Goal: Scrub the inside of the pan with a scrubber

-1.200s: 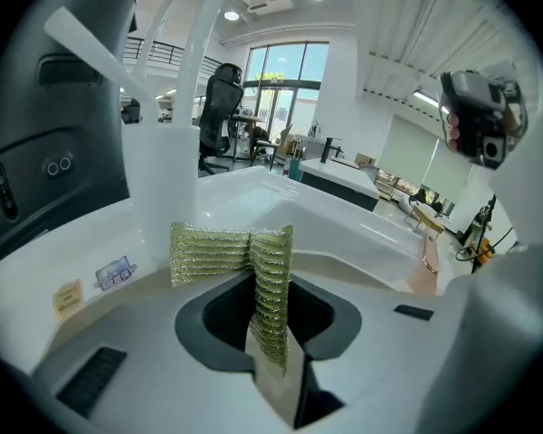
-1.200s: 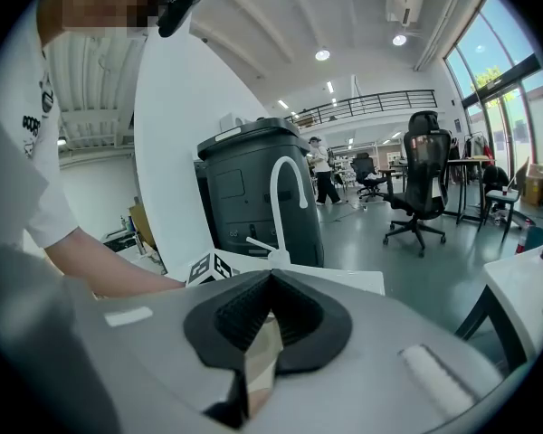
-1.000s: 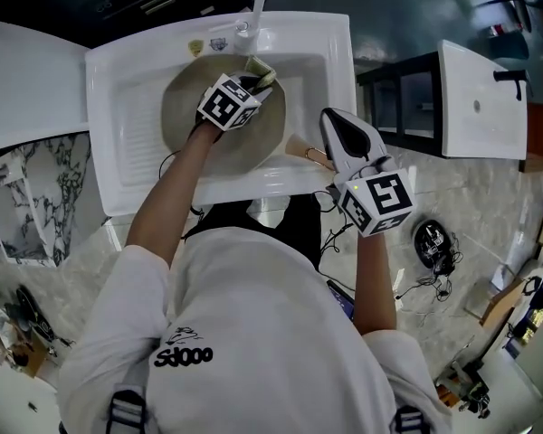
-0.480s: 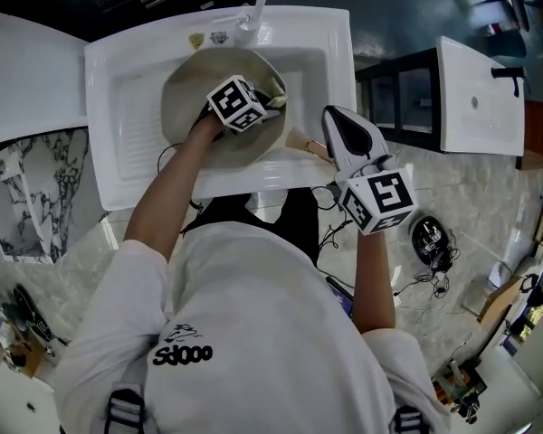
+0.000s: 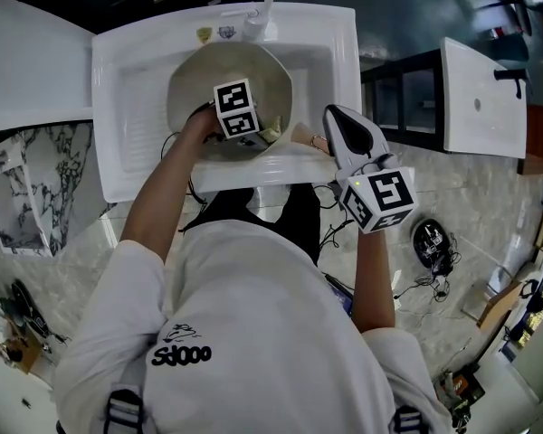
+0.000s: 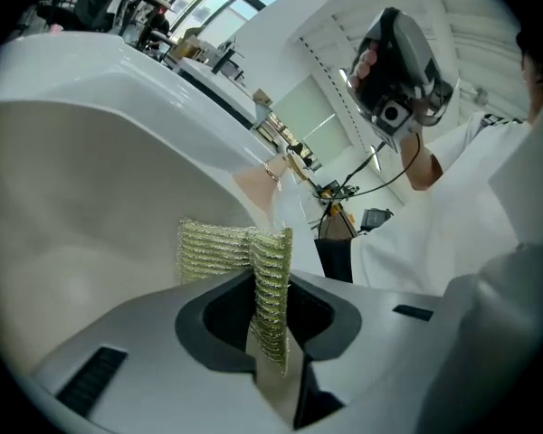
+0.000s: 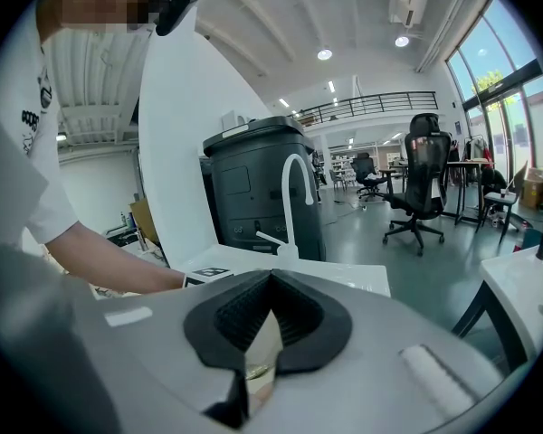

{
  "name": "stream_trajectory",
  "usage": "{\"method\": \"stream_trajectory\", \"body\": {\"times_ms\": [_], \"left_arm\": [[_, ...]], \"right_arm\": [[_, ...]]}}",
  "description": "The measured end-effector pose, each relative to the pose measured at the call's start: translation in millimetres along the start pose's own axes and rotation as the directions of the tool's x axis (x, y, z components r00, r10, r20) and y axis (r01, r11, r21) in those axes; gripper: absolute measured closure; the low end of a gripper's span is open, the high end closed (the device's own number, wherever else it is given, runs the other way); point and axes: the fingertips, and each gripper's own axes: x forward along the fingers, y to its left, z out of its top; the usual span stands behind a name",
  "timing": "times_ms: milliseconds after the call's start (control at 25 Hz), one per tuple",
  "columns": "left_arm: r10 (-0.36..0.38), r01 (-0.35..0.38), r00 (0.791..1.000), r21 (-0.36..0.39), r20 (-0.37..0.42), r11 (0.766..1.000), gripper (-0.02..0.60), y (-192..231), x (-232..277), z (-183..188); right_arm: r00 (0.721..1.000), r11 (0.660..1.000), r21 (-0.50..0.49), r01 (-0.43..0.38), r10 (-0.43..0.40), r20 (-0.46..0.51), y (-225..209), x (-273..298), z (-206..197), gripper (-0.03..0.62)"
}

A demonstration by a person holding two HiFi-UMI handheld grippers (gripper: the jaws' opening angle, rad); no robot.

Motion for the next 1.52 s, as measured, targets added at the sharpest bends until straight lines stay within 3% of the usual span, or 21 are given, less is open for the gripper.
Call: {"method": "stream_trajectory", "body": {"times_ms": [120,200,320,400,520,760,880,1000,1120,1280,1440,1520], "left_arm": [[-0.048,0.048,0.996,-0.008,-0.081,0.999,0.508,-9.9,-0.6,-23.4],[-0.037,0.036,0.987,-0.005,-0.157,0.999,0.509,-9.8,-0.8,-41.5],[0.087,-0.080,0.957,0.038,-0.278,0.996,0.509,9.7,1.1,-59.1],[0.202,-0.187,0.928,0.078,-0.312,0.979,0.509,29.1,2.9,-61.0],[0.292,-0.279,0.913,0.087,-0.285,0.956,0.511,45.6,3.2,-54.1],[0.367,-0.363,0.905,0.059,-0.216,0.930,0.511,63.7,-3.4,-33.8],[0.454,-0.451,0.876,0.055,-0.161,0.891,0.512,80.7,-18.8,-18.6],[0.567,-0.567,0.811,0.044,-0.144,0.822,0.514,98.0,-37.7,-8.8],[0.687,-0.684,0.708,0.087,-0.164,0.725,0.513,119.4,-58.4,-6.8],[0.814,-0.807,0.568,0.109,-0.126,0.580,0.512,145.2,-94.3,-5.2],[0.890,-0.881,0.449,0.131,-0.076,0.455,0.513,153.4,-131.4,1.3],[0.915,-0.903,0.401,0.146,-0.054,0.404,0.514,152.7,-147.7,4.3]], "right_arm": [[1.000,1.000,0.004,-0.003,0.003,0.000,2.5,0.8,-2.2,0.586],[1.000,1.000,0.006,-0.011,0.011,0.001,5.4,1.8,-2.8,0.586],[1.000,1.000,0.004,-0.017,0.017,-0.002,7.4,2.4,-3.7,0.586],[1.000,1.000,0.002,-0.013,0.013,-0.006,7.0,1.8,-4.9,0.586],[1.000,1.000,0.001,-0.002,0.002,-0.012,4.2,-0.9,-7.0,0.586],[0.999,1.000,0.015,0.025,-0.025,-0.020,-6.7,-5.9,-11.2,0.586],[0.999,0.999,0.018,0.026,-0.026,-0.023,-7.2,-5.2,-11.7,0.586],[0.999,0.999,0.024,0.027,-0.026,-0.031,-9.2,-5.9,-15.5,0.586],[0.999,0.999,0.027,0.031,-0.030,-0.036,-12.3,-7.6,-16.2,0.586],[0.999,0.999,0.025,0.042,-0.041,-0.033,-16.9,-10.8,-13.9,0.586],[0.999,0.999,0.030,0.043,-0.042,-0.033,-18.4,-14.2,-14.5,0.586],[0.999,0.999,0.029,0.039,-0.038,-0.031,-16.7,-13.5,-13.8,0.586]]}}
